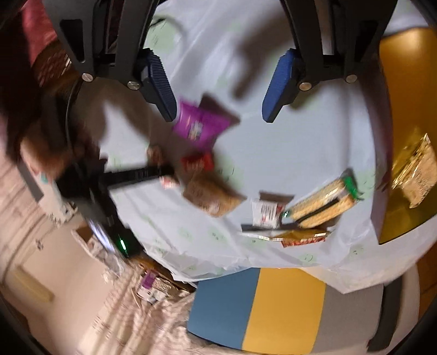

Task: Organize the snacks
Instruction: 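Grasp the pink floral-wrapped candy with the right tool, then carry the small red packet to the tin with the left tool while the right holds the candy, then open the left tool to drop the red packet into the gold tin, then move the right tool over the gold tin and release the pink floral candy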

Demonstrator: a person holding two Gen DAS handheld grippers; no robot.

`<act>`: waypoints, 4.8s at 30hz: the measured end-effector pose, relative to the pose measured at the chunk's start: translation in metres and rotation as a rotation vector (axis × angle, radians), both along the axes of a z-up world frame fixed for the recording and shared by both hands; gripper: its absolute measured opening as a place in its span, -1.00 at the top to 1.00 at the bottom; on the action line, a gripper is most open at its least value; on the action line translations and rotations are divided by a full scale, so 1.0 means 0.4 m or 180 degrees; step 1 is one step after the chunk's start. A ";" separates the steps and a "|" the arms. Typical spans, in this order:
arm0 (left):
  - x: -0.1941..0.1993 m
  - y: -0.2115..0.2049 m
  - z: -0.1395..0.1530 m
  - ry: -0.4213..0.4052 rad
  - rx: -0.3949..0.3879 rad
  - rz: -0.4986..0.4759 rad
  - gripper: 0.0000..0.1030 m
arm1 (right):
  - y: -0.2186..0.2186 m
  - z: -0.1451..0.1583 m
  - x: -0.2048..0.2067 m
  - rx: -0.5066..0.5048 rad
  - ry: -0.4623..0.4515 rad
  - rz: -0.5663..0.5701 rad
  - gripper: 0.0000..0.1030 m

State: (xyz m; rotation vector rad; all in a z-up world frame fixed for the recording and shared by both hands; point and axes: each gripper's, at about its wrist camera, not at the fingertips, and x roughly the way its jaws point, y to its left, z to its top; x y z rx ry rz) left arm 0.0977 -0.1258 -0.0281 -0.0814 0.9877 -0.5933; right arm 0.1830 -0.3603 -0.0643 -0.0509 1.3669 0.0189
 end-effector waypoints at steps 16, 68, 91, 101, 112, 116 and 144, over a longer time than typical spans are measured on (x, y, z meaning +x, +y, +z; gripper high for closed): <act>0.116 -0.217 -0.037 -0.0094 0.0758 -0.0945 -0.02 | -0.023 0.003 0.003 -0.0043 0.0018 -0.0145 0.50; 0.069 0.445 0.011 -0.0015 0.0098 0.1616 0.66 | 0.009 -0.014 -0.002 -0.0256 -0.0121 -0.0024 0.49; 0.016 0.436 0.018 -0.0409 0.0424 0.1664 0.40 | 0.054 -0.024 -0.018 -0.0491 -0.0190 0.0194 0.50; -0.087 0.243 0.050 -0.0697 0.0336 0.0662 0.17 | 0.061 -0.017 -0.022 -0.0536 -0.0216 0.0232 0.51; -0.169 0.045 -0.094 -0.0565 0.0573 -0.0278 0.17 | 0.066 -0.014 -0.025 -0.0580 -0.0239 0.0238 0.51; -0.190 0.027 -0.126 -0.0707 0.0662 -0.0365 0.17 | 0.065 -0.012 -0.025 -0.0575 -0.0246 0.0226 0.51; -0.178 0.098 -0.147 -0.0695 0.0020 -0.0328 0.18 | 0.642 0.244 -0.078 0.1138 -0.0586 0.2266 0.56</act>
